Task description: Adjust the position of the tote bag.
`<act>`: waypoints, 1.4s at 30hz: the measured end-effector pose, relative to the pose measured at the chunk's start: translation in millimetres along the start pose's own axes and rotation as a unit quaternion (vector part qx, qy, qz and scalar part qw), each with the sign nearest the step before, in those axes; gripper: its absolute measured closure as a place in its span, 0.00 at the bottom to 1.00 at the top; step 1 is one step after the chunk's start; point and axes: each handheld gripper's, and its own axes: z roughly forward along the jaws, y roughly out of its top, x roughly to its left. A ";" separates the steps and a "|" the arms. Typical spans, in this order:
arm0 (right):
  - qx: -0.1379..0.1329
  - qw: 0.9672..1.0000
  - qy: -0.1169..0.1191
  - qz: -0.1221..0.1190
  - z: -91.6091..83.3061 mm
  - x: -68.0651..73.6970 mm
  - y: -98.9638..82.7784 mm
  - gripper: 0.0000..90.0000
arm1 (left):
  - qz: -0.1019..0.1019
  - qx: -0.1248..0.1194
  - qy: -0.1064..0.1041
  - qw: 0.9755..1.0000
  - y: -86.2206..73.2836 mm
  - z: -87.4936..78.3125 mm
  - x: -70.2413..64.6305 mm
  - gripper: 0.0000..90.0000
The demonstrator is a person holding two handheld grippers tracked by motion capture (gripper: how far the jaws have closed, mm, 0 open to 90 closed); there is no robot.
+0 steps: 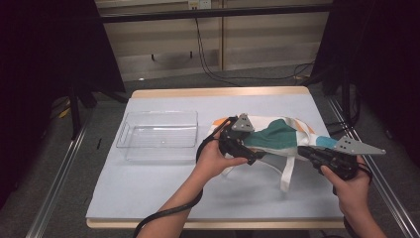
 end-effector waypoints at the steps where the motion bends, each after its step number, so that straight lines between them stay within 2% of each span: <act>1: 0.000 1.000 0.000 0.000 0.0 -0.2 -0.1 0.94 | 0.003 0.002 0.003 1.000 0.3 1.3 0.1 0.12; 8: -0.001 1.000 -0.003 0.006 -0.2 -2.1 -0.7 0.94 | -0.001 0.002 0.014 1.000 -0.9 6.8 3.2 0.12; 17: -0.006 1.000 -0.004 0.012 0.1 -2.6 3.6 0.94 | 0.011 0.010 0.019 1.000 -2.0 14.7 4.0 0.12; 23: -0.008 1.000 -0.003 0.015 0.6 -2.6 4.9 0.94 | 0.010 0.014 0.026 1.000 -3.0 18.6 5.3 0.13; 25: -0.009 1.000 -0.003 0.017 0.9 -2.4 4.9 0.94 | 0.016 0.018 0.029 0.999 -3.4 19.3 6.1 0.15; 27: -0.008 1.000 -0.004 0.018 0.9 -2.8 4.9 0.94 | 0.015 0.018 0.030 0.999 -3.9 19.6 7.0 0.18; 30: -0.009 1.000 -0.002 0.017 0.3 -4.1 5.4 0.95 | 0.007 0.015 0.035 0.999 -4.5 18.5 8.1 0.28; 34: -0.007 1.000 -0.004 0.016 0.3 -4.8 5.6 0.97 | 0.017 0.021 0.041 0.999 -3.2 16.7 7.7 0.32; 35: -0.008 1.000 -0.005 0.015 0.6 -5.1 5.7 0.98 | 0.013 0.013 0.040 0.999 -3.4 16.9 7.0 0.34; 42: -0.013 1.000 -0.008 0.015 1.3 -4.6 6.9 1.00 | 0.004 0.001 0.039 0.999 -3.3 12.4 9.0 0.39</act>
